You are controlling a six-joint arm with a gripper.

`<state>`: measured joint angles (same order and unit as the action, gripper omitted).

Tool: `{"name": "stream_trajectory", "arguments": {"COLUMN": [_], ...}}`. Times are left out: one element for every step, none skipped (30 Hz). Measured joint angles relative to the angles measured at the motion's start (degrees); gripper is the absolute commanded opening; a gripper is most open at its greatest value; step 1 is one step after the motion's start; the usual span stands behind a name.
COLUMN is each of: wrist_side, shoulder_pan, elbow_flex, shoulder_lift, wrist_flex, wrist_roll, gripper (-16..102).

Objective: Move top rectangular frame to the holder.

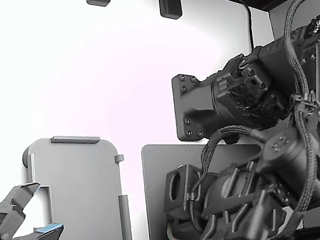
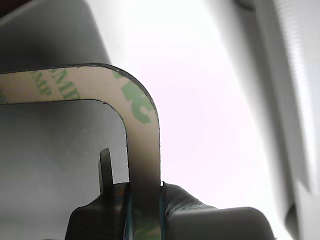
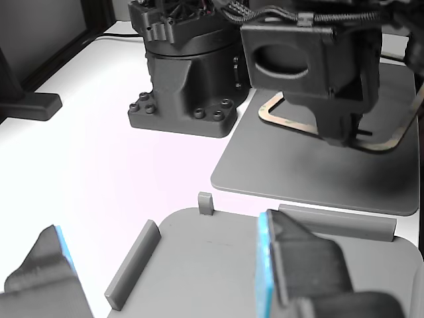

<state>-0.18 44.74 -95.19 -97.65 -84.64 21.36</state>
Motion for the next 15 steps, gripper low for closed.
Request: {"name": "stream_trajectory", "arguments": {"wrist_side": [-0.62, -0.79, -0.79, -0.62, 0.44, 1.67, 2.72, 3.60, 4.39, 4.92, 5.36, 5.62, 5.62, 5.62, 5.71], "shoulder_pan": [-0.53, -1.05, -1.32, -1.41, -1.41, -1.41, -1.49, -1.85, -2.46, -3.16, -3.96, -4.83, -5.89, -6.94, -8.09], "elbow_flex": [0.70, 1.05, 1.58, 2.37, 3.43, 4.48, 5.80, 6.94, 8.17, 9.32, 10.72, 12.04, 13.10, 13.97, 14.50], "shoulder_lift": [-1.41, -2.46, -3.25, -3.87, -4.04, -4.04, -4.04, -4.04, -3.87, -3.52, -2.72, -1.85, -1.14, -0.62, -0.35], "wrist_flex": [-0.26, -0.44, -0.70, -1.23, -2.02, -3.16, -4.22, -5.27, -6.33, -7.21, -8.44, -9.32, -9.67, -9.67, -9.67], "wrist_roll": [-1.14, -2.11, -3.25, -4.66, -6.50, -8.53, -10.72, -12.39, -13.97, -15.29, -16.44, -17.31, -18.19, -18.98, -20.30], "gripper": [-11, -11, -11, -11, -11, -11, -11, -11, -11, -11, -11, -11, -11, -11, -11]}}
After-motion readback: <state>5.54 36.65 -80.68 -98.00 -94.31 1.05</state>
